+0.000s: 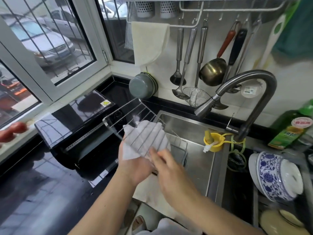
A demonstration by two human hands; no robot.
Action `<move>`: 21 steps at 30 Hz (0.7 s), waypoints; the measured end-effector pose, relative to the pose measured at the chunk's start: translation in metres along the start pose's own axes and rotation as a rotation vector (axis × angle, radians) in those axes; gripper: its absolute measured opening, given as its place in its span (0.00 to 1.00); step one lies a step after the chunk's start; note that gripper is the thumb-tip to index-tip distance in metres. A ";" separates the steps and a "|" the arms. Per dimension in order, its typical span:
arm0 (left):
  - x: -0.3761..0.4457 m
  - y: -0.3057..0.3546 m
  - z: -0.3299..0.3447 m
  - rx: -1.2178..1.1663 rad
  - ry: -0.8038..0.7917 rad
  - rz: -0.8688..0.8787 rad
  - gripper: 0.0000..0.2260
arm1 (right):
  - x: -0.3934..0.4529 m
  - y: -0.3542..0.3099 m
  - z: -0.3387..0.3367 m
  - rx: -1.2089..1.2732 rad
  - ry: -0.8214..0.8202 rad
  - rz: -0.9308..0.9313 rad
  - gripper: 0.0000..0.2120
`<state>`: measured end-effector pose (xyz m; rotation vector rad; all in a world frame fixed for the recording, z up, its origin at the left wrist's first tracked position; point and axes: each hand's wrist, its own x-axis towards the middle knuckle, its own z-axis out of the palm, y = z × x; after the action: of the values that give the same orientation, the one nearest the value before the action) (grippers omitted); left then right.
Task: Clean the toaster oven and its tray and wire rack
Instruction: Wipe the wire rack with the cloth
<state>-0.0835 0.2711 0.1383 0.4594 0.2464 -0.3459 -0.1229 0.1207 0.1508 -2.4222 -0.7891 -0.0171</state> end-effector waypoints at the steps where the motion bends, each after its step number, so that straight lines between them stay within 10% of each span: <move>1: 0.004 0.003 -0.003 0.117 -0.022 0.020 0.33 | 0.004 0.007 -0.002 0.004 0.023 0.048 0.32; 7: 0.003 -0.004 -0.002 0.241 0.091 0.075 0.32 | -0.007 -0.002 -0.013 -0.099 -0.142 0.011 0.34; 11: -0.012 -0.005 -0.018 0.146 0.091 0.049 0.28 | 0.007 0.041 -0.034 -0.175 0.189 -0.010 0.20; 16: -0.003 -0.034 -0.003 0.162 -0.002 -0.093 0.25 | 0.008 0.072 0.019 -0.133 -0.109 0.222 0.27; 21: -0.003 -0.053 0.005 0.409 -0.023 -0.094 0.28 | 0.023 0.058 0.031 0.100 0.356 0.405 0.27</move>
<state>-0.1057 0.2252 0.1232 0.8481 0.1744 -0.4968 -0.0773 0.1120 0.0991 -2.3468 -0.1334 -0.2370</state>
